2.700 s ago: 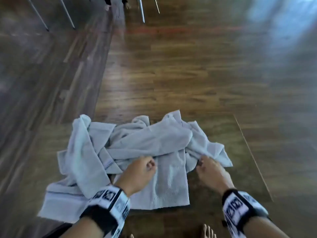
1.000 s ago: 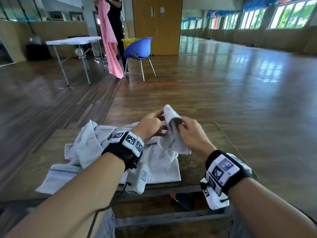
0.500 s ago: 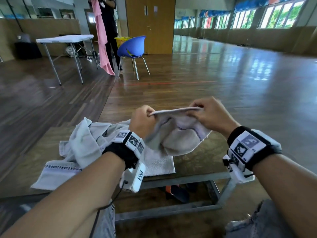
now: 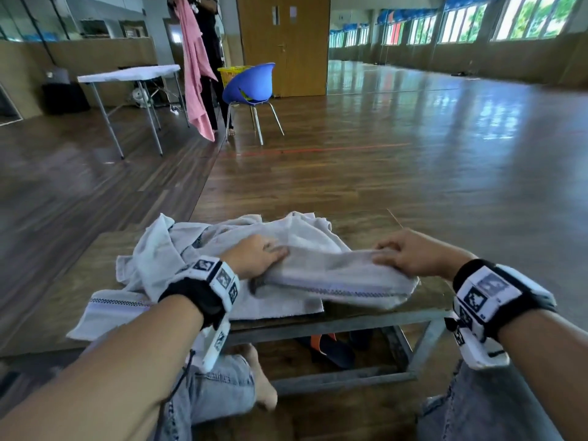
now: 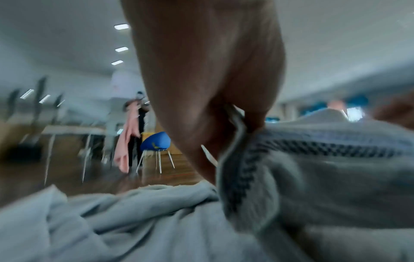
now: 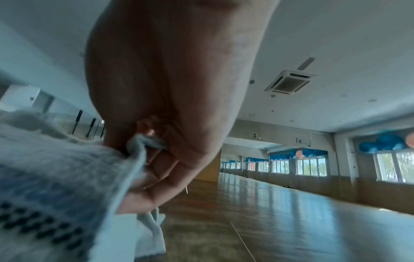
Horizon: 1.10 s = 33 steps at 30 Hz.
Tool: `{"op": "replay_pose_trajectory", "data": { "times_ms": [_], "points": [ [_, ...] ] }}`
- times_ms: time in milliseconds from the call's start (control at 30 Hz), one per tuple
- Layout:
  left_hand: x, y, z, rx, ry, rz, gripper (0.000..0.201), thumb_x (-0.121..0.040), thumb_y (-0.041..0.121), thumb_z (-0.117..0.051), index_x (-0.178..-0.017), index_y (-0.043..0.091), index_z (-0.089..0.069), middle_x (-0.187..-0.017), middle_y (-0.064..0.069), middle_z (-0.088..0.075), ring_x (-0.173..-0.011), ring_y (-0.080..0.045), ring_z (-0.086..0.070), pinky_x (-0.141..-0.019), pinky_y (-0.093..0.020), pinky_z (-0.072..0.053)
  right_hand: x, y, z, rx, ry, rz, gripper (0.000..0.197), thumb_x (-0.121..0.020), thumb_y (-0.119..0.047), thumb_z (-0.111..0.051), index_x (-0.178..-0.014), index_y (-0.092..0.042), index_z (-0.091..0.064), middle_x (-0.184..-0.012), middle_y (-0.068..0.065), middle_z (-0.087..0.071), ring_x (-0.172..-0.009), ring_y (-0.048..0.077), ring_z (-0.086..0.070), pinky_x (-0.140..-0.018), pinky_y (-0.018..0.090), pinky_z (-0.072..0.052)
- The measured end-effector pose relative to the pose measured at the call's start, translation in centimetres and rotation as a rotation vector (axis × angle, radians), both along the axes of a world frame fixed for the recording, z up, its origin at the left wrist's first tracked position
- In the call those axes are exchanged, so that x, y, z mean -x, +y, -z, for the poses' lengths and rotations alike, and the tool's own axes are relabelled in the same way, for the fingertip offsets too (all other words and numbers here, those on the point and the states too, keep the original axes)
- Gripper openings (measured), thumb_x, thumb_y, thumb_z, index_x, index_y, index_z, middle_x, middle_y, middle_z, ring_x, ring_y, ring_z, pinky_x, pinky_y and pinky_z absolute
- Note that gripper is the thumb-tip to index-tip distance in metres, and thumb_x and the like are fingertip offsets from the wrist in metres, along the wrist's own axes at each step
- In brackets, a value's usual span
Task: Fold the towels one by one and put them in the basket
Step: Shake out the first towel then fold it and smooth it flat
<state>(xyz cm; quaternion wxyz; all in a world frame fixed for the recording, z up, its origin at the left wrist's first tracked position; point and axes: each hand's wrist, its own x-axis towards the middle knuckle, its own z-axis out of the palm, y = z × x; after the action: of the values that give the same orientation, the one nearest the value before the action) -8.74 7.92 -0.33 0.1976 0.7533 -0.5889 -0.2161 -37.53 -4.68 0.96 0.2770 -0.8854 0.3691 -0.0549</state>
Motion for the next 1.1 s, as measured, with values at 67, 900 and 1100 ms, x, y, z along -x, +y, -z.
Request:
{"op": "replay_pose_trajectory", "data": {
  "times_ms": [67, 900, 1100],
  "points": [
    [-0.1, 0.4, 1.3, -0.132, -0.081, 0.087, 0.029, -0.095, 0.043, -0.060, -0.083, 0.017, -0.061, -0.094, -0.006, -0.069, -0.088, -0.021, -0.062, -0.085, -0.037, -0.048, 0.3, -0.3, 1.8, -0.012, 0.057, 0.017, 0.029, -0.101, -0.022, -0.059, -0.073, -0.016, -0.063, -0.071, -0.001, -0.062, -0.065, 0.019, -0.054, -0.064, 0.034, -0.045],
    [1.2, -14.7, 9.9, 0.113, -0.143, 0.033, 0.041, -0.097, 0.024, -0.051, -0.058, 0.012, -0.050, -0.070, -0.008, -0.061, -0.069, -0.028, -0.058, -0.061, -0.035, -0.042, -9.7, -8.8, 13.7, -0.198, -0.141, 0.209, 0.049, -0.099, -0.030, -0.064, -0.059, -0.014, -0.041, -0.054, -0.004, -0.039, -0.049, 0.013, -0.033, -0.046, 0.025, -0.029],
    [3.5, -15.4, 6.3, 0.324, 0.321, 0.080, 0.034, -0.098, 0.020, -0.054, -0.065, 0.017, -0.063, -0.050, 0.018, -0.056, -0.051, 0.004, -0.050, -0.054, -0.011, -0.037, -6.9, -8.9, 10.4, 0.041, -0.604, 0.455, 0.037, -0.099, -0.018, -0.060, -0.062, -0.014, -0.055, -0.057, -0.008, -0.047, -0.056, 0.009, -0.040, -0.050, 0.022, -0.033]
  ]
}}
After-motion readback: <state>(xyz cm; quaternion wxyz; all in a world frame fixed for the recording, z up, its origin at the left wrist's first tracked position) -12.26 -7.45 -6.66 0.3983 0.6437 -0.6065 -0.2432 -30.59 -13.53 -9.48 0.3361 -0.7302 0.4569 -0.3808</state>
